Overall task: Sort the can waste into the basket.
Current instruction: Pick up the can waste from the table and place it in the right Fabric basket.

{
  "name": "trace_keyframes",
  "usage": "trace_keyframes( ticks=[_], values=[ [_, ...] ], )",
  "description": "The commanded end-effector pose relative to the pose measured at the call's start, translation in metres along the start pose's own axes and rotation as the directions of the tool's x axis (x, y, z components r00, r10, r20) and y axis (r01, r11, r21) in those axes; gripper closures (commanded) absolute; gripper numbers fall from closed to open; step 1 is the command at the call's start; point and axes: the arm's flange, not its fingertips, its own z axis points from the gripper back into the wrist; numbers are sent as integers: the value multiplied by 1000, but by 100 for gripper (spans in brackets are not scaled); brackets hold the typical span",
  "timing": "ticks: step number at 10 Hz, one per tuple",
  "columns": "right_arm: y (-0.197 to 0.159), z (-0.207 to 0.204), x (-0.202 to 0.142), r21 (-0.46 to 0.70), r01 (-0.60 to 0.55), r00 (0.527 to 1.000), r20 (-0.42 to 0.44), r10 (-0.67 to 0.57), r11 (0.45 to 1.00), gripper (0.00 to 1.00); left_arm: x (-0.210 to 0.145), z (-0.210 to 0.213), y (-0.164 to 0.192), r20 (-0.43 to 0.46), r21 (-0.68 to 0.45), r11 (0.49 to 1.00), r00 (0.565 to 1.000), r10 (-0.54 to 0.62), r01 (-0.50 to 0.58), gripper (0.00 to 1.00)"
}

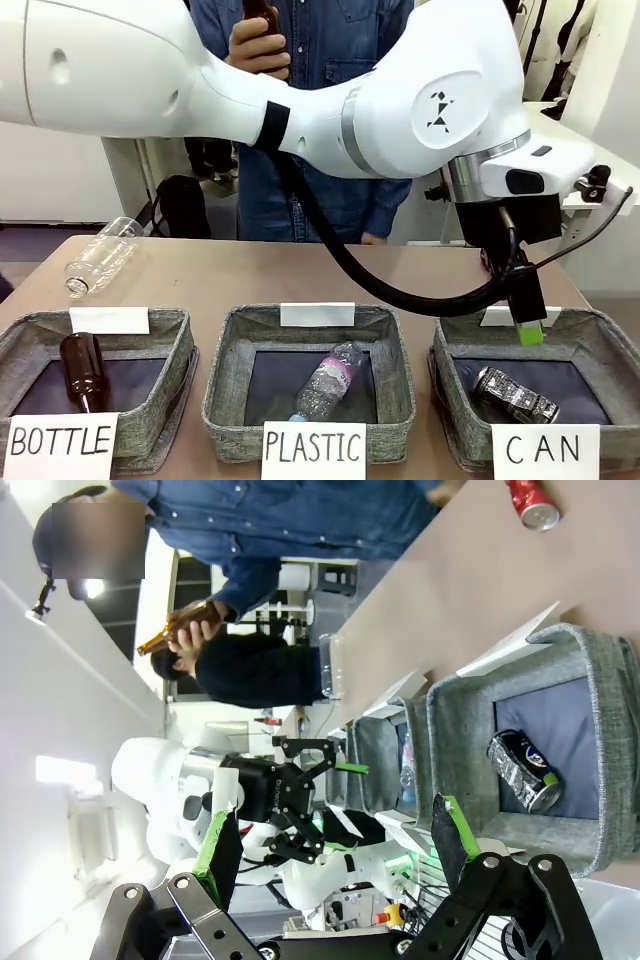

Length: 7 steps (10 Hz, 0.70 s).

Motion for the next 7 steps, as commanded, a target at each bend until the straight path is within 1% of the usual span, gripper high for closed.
trace_keyframes(
  ticks=[1, 5, 6, 7],
  values=[
    [2, 0, 0, 24, -5, 1000, 3, 5, 1000, 0, -9, -7, -5, 9, -19, 1000, 1000, -23, 23, 0],
    [2, 0, 0, 24, -5, 1000, 3, 5, 1000, 0, -9, -7, -3, 8, -11, 1000, 1000, -28, 28, 0],
    [2, 0, 0, 24, -5, 1000, 3, 5, 1000, 0, -10, -6, -3, -10, -14, 999, 999, -31, 31, 0],
    [2, 0, 0, 24, -5, 1000, 3, 5, 1000, 0, -15, -2, -3, -74, -28, 999, 997, -31, 29, 0]
  ],
)
